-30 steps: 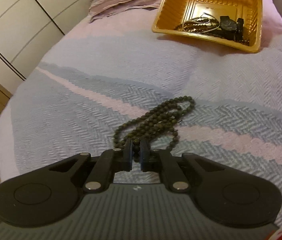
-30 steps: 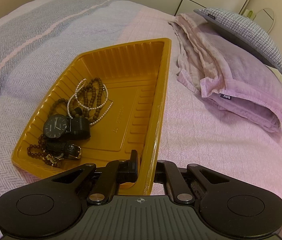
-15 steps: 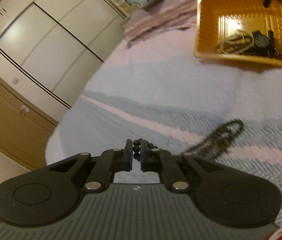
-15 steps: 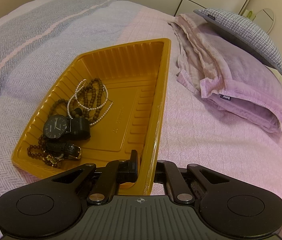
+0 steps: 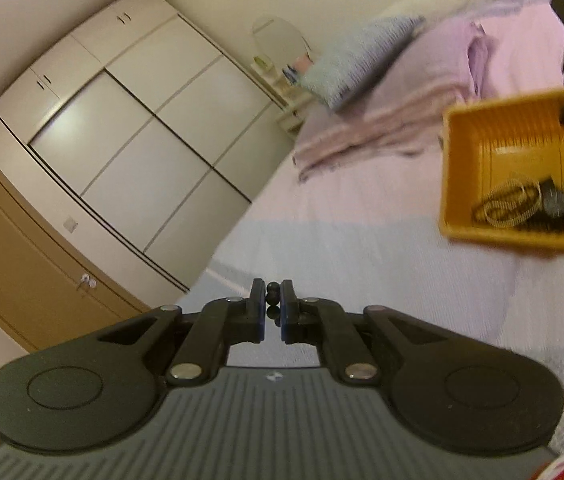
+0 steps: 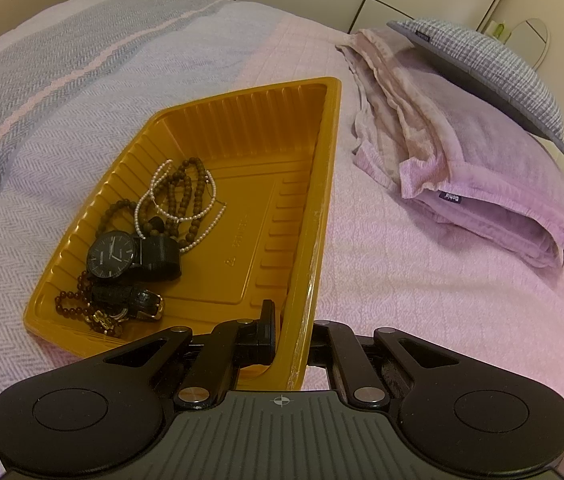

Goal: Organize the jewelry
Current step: 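Lift the dark bead necklace over the tray and release it while the right holds the tray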

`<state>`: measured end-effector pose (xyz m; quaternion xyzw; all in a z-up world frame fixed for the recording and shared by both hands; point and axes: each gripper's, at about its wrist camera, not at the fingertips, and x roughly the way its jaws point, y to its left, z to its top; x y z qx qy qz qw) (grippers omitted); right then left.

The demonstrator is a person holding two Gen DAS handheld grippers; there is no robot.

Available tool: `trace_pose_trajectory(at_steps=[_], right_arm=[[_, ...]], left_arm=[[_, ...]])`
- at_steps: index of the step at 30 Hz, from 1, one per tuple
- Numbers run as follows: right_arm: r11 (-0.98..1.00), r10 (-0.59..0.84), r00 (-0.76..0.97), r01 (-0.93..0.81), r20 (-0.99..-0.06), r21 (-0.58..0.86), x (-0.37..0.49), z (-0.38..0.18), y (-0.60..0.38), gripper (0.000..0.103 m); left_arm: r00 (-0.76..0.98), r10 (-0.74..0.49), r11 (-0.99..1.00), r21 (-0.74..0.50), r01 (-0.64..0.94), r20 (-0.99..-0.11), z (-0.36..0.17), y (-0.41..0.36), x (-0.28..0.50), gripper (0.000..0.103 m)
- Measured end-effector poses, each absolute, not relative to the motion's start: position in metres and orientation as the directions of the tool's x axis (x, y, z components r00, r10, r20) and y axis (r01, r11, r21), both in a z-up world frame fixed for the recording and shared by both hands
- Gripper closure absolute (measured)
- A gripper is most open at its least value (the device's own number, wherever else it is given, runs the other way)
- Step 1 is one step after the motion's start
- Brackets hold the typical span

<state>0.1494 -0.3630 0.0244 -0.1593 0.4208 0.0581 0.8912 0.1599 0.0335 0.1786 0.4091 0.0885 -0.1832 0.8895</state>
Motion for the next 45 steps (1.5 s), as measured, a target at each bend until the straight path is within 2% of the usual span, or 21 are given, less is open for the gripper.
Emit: trace_pose_trajectory(at_steps=[12, 17, 33, 45], right_arm=[[0.941, -0.034, 0.641, -0.239, -0.766, -0.241, 0.149, 0.026, -0.361, 0.097], [0.941, -0.033, 0.642, -0.239, -0.766, -0.241, 0.149, 0.025, -0.362, 0.097], [0.941, -0.030, 0.644, -0.240, -0.764, -0.239, 0.149, 0.024, -0.361, 0.097], [0.941, -0.023, 0.647, -0.243, -0.762, -0.235, 0.149, 0.023, -0.362, 0.097]], left_arm=[[0.916, -0.339, 0.665, 0.635, 0.394, -0.213, 0.263, 0.011, 0.164, 0.097], [0.909, -0.366, 0.693, 0.593, 0.410, -0.200, 0.291, 0.001, 0.168, 0.097], [0.831, -0.506, 0.673, 0.498, 0.547, -0.229, 0.316, -0.063, 0.184, 0.097], [0.754, -0.631, 0.631, 0.444, 0.636, -0.183, 0.341, -0.131, 0.179, 0.097]])
